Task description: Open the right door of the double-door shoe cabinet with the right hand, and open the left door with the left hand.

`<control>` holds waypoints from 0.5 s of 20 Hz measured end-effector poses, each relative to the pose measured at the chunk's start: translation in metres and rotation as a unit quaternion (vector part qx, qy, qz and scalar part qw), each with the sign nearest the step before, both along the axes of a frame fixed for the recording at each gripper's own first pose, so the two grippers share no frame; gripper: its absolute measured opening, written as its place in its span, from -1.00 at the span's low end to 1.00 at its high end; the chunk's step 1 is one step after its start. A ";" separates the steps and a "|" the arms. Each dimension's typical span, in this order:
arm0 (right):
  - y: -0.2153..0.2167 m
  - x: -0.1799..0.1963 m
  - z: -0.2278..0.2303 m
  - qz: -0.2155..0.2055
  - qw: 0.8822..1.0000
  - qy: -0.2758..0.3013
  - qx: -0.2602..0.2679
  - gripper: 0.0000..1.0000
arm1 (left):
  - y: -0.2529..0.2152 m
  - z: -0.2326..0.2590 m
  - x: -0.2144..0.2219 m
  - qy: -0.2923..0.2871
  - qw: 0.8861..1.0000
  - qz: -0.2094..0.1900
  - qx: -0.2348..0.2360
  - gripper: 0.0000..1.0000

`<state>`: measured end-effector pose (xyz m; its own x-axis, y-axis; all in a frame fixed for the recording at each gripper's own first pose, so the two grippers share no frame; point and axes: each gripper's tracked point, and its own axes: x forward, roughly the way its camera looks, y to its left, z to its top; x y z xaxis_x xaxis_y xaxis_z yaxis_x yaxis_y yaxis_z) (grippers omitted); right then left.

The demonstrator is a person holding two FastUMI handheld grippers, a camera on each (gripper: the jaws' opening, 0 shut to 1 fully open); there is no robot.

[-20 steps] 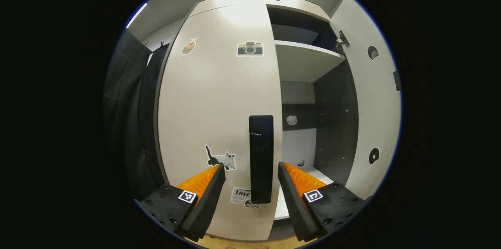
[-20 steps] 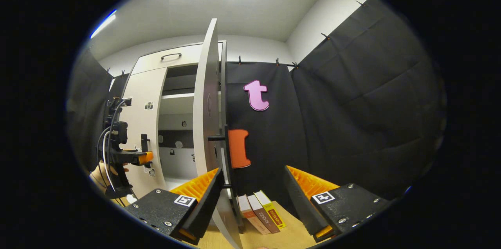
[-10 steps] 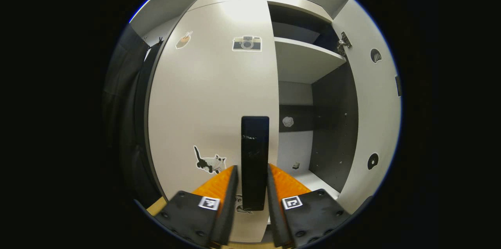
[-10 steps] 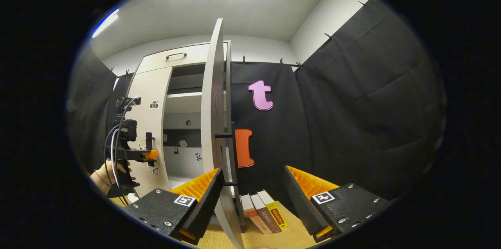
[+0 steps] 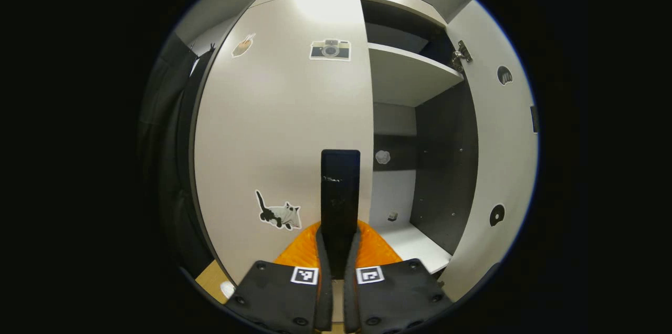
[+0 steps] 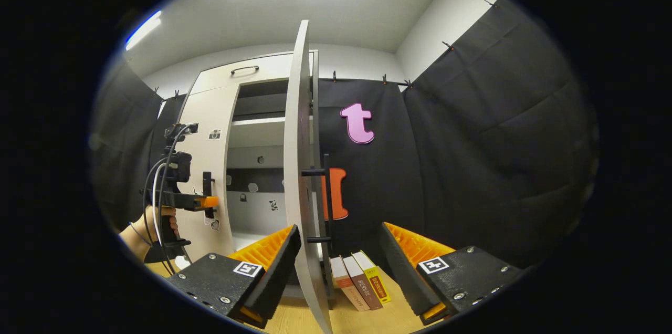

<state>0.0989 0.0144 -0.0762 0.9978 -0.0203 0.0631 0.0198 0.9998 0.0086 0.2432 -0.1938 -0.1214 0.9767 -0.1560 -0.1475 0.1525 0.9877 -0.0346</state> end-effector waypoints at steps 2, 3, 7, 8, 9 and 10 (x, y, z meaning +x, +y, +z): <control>0.005 0.000 0.000 0.004 1.000 0.002 -0.002 0.97 | 0.001 -0.001 -0.004 0.004 1.000 -0.015 -0.005 -0.85; 0.007 -0.001 0.001 0.004 1.000 0.002 -0.002 0.85 | 0.002 -0.001 -0.006 0.004 1.000 -0.021 -0.006 -0.85; 0.016 -0.013 0.002 0.007 1.000 0.001 0.003 0.85 | 0.006 -0.002 -0.010 0.006 0.999 -0.049 -0.013 -0.85; 0.017 -0.016 0.003 0.007 1.000 0.001 0.004 0.85 | 0.007 -0.002 -0.011 0.007 0.998 -0.054 -0.015 -0.85; 0.019 -0.019 0.004 0.008 1.000 0.001 0.005 0.85 | 0.008 -0.002 -0.010 0.007 0.998 -0.056 -0.016 -0.85; 0.021 -0.021 0.005 0.008 1.000 0.001 0.006 0.85 | 0.009 -0.003 -0.010 0.007 0.998 -0.058 -0.018 -0.85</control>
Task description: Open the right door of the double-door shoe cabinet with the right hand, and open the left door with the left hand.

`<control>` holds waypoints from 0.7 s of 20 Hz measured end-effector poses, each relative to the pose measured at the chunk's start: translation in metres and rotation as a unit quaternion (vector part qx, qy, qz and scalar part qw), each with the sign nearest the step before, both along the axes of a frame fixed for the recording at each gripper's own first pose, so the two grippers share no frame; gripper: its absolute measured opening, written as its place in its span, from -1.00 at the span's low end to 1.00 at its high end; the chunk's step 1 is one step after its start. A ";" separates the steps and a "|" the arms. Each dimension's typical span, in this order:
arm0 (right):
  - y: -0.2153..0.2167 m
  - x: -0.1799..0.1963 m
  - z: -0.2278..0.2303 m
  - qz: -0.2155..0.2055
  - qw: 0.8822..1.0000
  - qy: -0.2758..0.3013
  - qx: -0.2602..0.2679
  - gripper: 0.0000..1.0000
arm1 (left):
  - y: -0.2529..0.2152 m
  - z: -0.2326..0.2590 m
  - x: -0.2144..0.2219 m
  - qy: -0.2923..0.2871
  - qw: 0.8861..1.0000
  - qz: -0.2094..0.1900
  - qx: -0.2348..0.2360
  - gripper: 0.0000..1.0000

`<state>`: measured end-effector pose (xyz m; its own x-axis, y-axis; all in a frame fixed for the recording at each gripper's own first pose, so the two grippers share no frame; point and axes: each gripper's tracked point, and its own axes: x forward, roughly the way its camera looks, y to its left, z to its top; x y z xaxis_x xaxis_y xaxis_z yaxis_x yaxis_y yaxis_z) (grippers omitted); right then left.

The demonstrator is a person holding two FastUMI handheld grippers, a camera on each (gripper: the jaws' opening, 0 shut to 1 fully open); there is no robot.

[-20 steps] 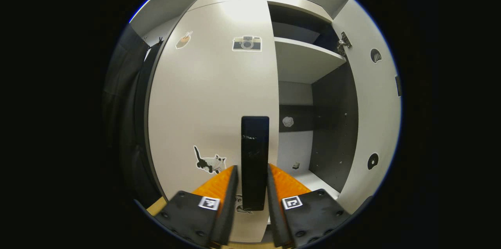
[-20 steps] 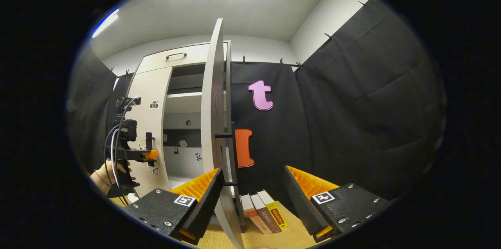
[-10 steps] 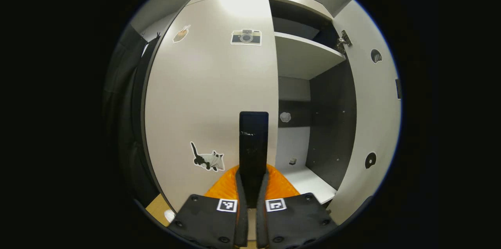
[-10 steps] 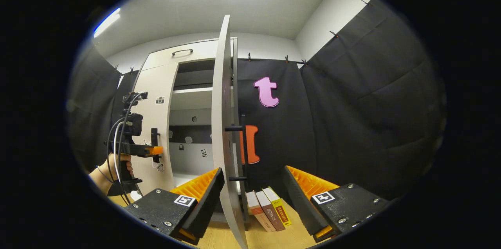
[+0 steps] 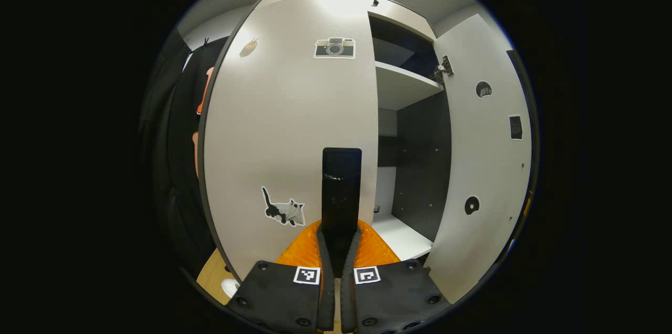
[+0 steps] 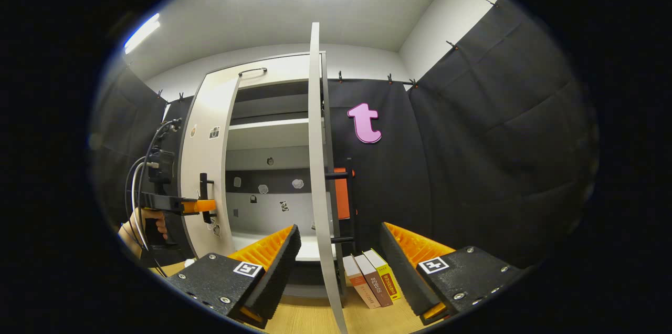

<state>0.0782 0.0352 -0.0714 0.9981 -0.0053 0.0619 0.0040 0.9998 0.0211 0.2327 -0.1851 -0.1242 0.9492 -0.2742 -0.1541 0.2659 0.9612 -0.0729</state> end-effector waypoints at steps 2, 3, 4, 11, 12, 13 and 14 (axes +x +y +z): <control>0.006 -0.006 0.004 0.003 1.000 -0.006 0.003 0.85 | 0.002 0.000 -0.002 0.000 1.000 -0.003 0.000 -0.85; 0.009 -0.010 0.006 0.004 1.000 -0.010 0.004 0.85 | 0.003 0.000 -0.003 0.000 1.000 -0.004 0.005 -0.85; 0.011 -0.010 0.008 0.007 1.000 -0.013 0.007 0.85 | 0.004 0.000 -0.003 -0.001 1.000 -0.006 0.007 -0.86; 0.025 -0.017 0.006 0.019 1.000 -0.007 0.011 0.85 | 0.009 0.002 -0.010 -0.005 1.000 -0.011 0.002 -0.86; 0.026 -0.019 0.005 0.021 1.000 -0.007 0.012 0.85 | 0.009 0.002 -0.011 -0.006 1.000 -0.013 -0.002 -0.86; 0.028 -0.020 0.004 0.022 1.000 -0.007 0.011 0.85 | 0.010 0.003 -0.012 -0.007 1.000 -0.014 -0.006 -0.86; 0.029 -0.020 0.004 0.023 1.000 -0.007 0.009 0.85 | 0.010 0.004 -0.013 -0.008 1.000 -0.014 -0.008 -0.86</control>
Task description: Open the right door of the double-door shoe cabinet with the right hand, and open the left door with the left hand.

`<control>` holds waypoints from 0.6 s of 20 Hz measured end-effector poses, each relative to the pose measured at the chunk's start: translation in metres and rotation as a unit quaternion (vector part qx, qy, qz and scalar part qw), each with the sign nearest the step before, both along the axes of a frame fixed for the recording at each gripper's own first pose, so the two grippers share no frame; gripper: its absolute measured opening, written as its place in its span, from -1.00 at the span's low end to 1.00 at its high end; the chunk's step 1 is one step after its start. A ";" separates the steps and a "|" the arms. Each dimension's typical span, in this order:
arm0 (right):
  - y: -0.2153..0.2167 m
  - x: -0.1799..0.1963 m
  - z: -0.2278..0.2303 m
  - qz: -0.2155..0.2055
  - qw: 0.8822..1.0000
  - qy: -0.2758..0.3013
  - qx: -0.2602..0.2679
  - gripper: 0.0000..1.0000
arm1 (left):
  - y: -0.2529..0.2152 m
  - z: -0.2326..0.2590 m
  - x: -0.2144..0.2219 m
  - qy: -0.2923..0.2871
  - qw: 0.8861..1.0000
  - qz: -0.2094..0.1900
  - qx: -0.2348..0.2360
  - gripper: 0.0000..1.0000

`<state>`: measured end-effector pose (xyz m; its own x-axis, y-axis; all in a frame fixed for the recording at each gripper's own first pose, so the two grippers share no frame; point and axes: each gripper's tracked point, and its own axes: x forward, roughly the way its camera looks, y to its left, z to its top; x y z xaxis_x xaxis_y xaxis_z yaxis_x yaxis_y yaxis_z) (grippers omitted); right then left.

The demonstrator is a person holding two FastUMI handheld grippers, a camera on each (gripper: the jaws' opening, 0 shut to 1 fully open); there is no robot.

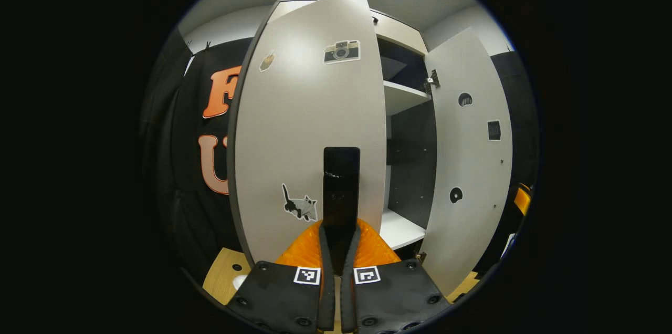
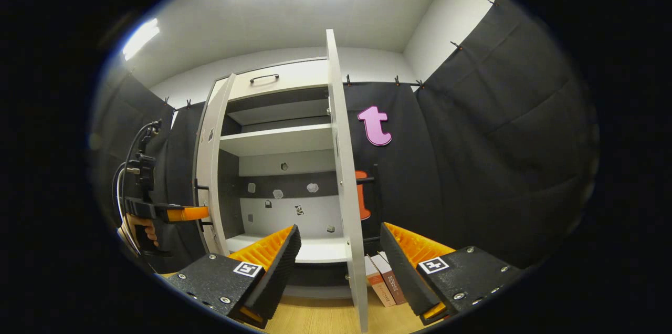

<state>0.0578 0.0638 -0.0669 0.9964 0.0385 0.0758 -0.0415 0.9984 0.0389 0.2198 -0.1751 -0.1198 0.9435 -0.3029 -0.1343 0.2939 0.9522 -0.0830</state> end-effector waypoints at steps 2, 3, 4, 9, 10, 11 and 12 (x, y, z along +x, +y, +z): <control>0.003 -0.003 -0.001 0.001 1.000 0.000 -0.004 0.85 | 0.003 0.000 -0.001 -0.003 1.000 0.003 0.002 -0.86; 0.005 -0.003 -0.001 0.003 1.000 0.000 -0.004 0.85 | 0.004 0.000 -0.001 -0.005 1.000 0.004 0.004 -0.86; 0.008 -0.002 0.000 0.005 1.000 -0.001 -0.004 0.85 | 0.006 0.001 -0.002 -0.008 1.000 0.006 0.005 -0.86; 0.025 -0.001 -0.001 0.015 1.000 0.001 -0.007 0.85 | 0.011 0.002 -0.007 -0.017 1.000 0.013 0.002 -0.87; 0.027 -0.001 -0.002 0.017 1.000 0.001 -0.007 0.85 | 0.013 0.002 -0.008 -0.018 1.000 0.016 0.006 -0.87; 0.029 0.000 -0.003 0.019 1.000 0.002 -0.007 0.85 | 0.015 0.003 -0.009 -0.021 1.000 0.019 0.009 -0.87; 0.030 0.000 -0.003 0.020 1.000 0.003 -0.006 0.85 | 0.017 0.003 -0.010 -0.022 0.999 0.022 0.010 -0.87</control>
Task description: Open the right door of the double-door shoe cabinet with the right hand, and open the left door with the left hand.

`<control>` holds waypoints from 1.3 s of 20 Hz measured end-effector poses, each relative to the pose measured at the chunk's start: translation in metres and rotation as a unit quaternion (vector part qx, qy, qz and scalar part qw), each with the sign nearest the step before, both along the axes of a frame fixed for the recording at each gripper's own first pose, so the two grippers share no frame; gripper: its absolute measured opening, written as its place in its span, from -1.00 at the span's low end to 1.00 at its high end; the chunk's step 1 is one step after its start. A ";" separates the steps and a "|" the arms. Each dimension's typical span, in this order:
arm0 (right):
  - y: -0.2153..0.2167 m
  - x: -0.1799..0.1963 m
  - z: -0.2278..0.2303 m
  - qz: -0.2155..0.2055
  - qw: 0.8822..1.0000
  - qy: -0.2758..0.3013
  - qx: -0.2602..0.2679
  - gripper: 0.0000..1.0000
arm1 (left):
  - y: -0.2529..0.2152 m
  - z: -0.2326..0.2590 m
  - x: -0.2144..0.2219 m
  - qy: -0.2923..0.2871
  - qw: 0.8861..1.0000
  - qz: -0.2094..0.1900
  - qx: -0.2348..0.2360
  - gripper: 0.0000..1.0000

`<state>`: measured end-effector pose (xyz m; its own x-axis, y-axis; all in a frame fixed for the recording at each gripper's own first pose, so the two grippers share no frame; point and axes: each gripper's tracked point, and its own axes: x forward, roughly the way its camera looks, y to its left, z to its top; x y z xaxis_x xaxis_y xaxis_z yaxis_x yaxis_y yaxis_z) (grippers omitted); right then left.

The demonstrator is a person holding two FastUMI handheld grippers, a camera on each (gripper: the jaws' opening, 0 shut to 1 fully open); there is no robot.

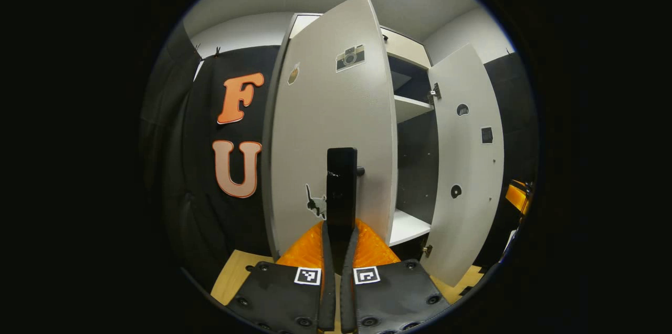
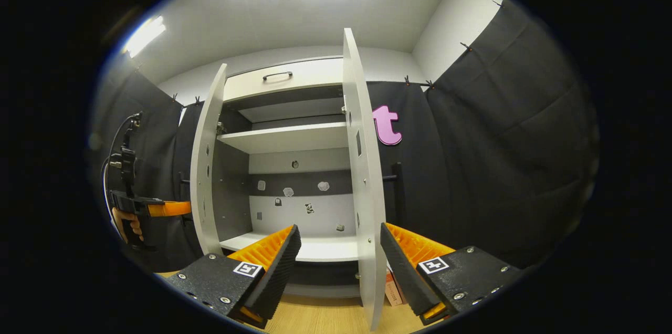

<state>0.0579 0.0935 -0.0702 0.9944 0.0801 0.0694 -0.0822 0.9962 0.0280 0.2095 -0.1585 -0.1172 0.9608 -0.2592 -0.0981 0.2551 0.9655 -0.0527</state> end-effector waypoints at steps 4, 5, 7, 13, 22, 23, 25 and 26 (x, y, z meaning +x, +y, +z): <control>0.006 0.002 -0.002 0.006 1.000 0.001 -0.001 0.85 | 0.005 0.002 -0.003 0.000 1.000 0.014 0.001 -0.87; 0.009 0.002 -0.003 0.009 1.000 0.001 -0.001 0.85 | 0.007 0.001 -0.004 0.001 1.000 0.017 0.001 -0.87; 0.015 0.003 -0.004 0.016 1.000 0.004 0.001 0.85 | 0.011 0.001 -0.005 0.000 1.000 0.021 0.007 -0.87; 0.025 0.006 -0.008 0.023 1.000 0.009 -0.003 0.85 | 0.030 0.001 -0.002 -0.010 0.998 0.052 0.018 -0.89; 0.050 0.011 -0.006 0.037 0.999 0.006 -0.012 0.85 | 0.070 0.001 -0.008 -0.014 0.993 0.109 0.035 -0.95; 0.053 0.012 -0.007 0.039 0.999 0.007 -0.013 0.85 | 0.070 0.001 -0.009 -0.014 0.993 0.111 0.032 -0.95; 0.058 0.015 -0.009 0.044 0.999 0.011 -0.018 0.85 | 0.073 0.000 -0.010 -0.013 0.993 0.115 0.034 -0.96; 0.058 0.016 -0.011 0.042 0.999 0.013 -0.020 0.85 | 0.078 0.000 -0.010 -0.014 0.992 0.119 0.037 -0.96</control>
